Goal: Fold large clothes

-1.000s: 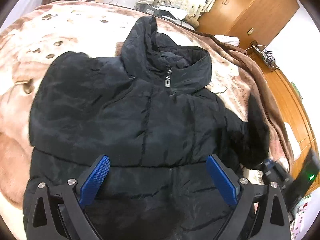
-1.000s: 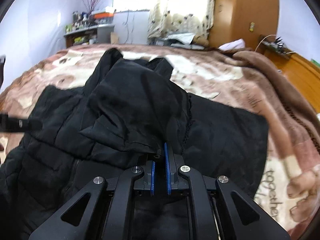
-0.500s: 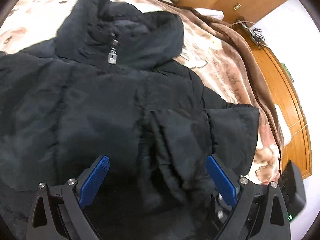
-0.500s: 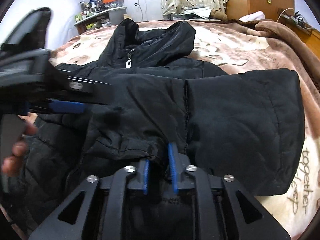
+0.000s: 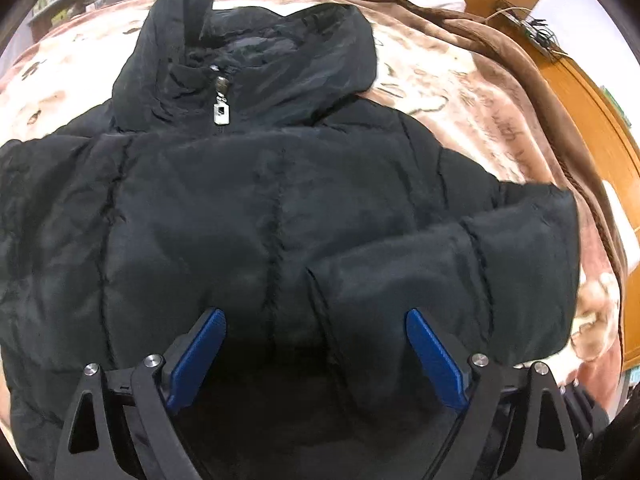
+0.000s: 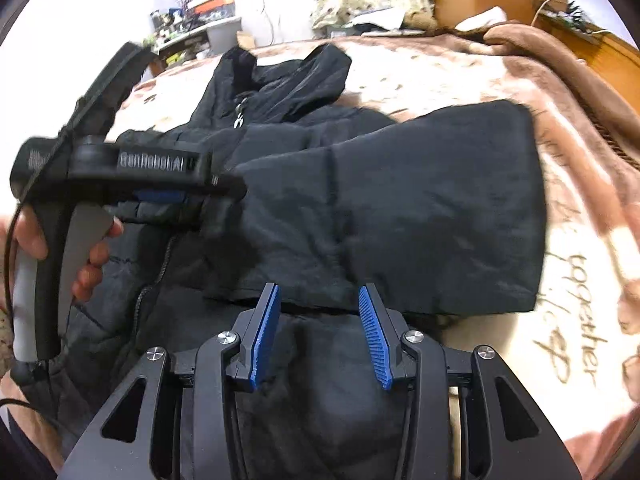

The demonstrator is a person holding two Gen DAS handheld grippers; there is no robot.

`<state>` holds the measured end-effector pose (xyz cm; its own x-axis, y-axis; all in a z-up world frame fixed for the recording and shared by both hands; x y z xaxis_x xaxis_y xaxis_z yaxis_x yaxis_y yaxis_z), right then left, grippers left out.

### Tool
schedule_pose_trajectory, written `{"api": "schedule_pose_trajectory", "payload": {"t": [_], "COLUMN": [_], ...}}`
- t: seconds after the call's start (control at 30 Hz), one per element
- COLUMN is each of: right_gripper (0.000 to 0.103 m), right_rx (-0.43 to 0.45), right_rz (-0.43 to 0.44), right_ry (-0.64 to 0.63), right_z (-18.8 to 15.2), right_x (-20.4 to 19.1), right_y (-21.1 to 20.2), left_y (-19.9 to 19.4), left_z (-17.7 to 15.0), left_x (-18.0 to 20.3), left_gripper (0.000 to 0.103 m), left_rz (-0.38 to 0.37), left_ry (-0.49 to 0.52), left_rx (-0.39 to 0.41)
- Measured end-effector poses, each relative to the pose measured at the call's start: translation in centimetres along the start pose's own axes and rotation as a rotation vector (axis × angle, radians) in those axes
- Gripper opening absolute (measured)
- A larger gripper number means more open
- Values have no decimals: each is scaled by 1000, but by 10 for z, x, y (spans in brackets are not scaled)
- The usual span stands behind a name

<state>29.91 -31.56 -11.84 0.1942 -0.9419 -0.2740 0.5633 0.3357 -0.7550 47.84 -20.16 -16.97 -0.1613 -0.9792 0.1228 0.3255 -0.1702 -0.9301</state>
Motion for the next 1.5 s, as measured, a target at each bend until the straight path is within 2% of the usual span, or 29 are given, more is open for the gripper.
{"api": "schedule_pose_trajectory", "payload": {"t": [0.07,0.17,0.23,0.33,0.4,0.43,0.47,0.5,0.53,0.6,0.73,1.0,1.3,1.5], "right_gripper": [42,42,42,42,42,42,42,42,42,42,42,42,45,45], "right_rx": [-15,-10,8,13,15,18,24,32,41,53,66,114,113,82], "right_rz": [-12,-6,-11,-31,-49,-59,-69,-71,-72,-77,-106,-129,-128,-129], "right_ry": [1,22,35,63,67,66,68,75,84,100,85,36,9,4], "right_z": [-2,-7,-9,-12,-13,-12,-11,-9,-8,-5,4,34,60,72], "right_x": [4,9,11,21,27,29,32,34,36,39,37,19,5,1], "right_y": [-1,-6,-12,-19,-24,-26,-28,-31,-33,-37,-39,-37,-14,10], "left_y": [1,9,14,13,6,2,-5,-13,-21,-39,-76,-112,-100,-82], "left_z": [-9,-19,-20,-22,-22,-23,-23,-22,-20,-15,2,28,32,28], "left_x": [4,11,13,14,17,17,16,18,18,20,10,-49,-113,-130], "left_gripper": [93,93,90,66,40,33,22,15,13,11,11,11,11,11], "left_rz": [-52,-55,-84,-82,-73,-68,-67,-65,-57,-33,-41,30,86,112], "left_ry": [-34,-30,-73,-93,-76,-70,-72,-63,-46,-9,8,-26,-115,-137], "left_rx": [-36,-72,-79,-84,-72,-64,-55,-38,-11,63,157,235,218,188]}}
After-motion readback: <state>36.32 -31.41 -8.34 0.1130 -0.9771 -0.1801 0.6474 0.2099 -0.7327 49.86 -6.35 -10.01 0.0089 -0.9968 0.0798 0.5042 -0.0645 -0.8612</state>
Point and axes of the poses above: each gripper's, at about its wrist camera, not at the fingertips, and y roughly the way its jaws point, x to its right, z to its top, the point moved 6 cm from there along y, roughly the way its jaws point, and after that the axes turned 10 degrees about z, right-handed, at the moved point
